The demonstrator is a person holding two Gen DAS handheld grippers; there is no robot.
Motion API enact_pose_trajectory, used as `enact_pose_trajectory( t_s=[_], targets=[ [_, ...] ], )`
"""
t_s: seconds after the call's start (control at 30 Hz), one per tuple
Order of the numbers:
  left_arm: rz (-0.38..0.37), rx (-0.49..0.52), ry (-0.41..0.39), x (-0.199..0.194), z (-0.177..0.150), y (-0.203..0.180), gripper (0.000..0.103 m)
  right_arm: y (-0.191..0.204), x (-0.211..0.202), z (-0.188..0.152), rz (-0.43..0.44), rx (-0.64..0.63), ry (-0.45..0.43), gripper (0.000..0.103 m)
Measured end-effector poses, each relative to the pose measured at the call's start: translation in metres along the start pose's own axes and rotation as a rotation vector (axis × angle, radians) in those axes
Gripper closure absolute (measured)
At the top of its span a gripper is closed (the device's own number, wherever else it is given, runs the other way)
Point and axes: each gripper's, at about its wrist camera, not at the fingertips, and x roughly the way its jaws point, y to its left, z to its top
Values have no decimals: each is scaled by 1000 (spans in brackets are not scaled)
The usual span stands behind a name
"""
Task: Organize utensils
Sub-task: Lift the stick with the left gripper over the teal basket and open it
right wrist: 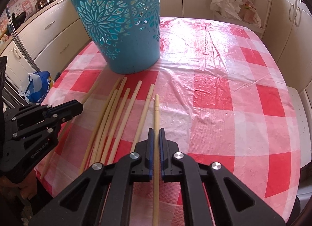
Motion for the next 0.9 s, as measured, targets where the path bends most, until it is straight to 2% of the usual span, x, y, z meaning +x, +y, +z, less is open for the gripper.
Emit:
enact_pose_trajectory(
  t_s=[0.4,0.5,0.7,0.9],
  targets=[
    [20,20,6,5,-1,-8,92,4,0,-2,-9,-35,-5,92],
    [18,44,3,5,-1,-12,98,5,0,-3,-22,-39,-16,97],
    [20,11,-22,-1,-3,-5,98,-16,-4,-5,90,102,-34,97],
    [-59,-87,-157,-31,4,17,98,-37,-19,-8,186,230,-128,97]
  ],
)
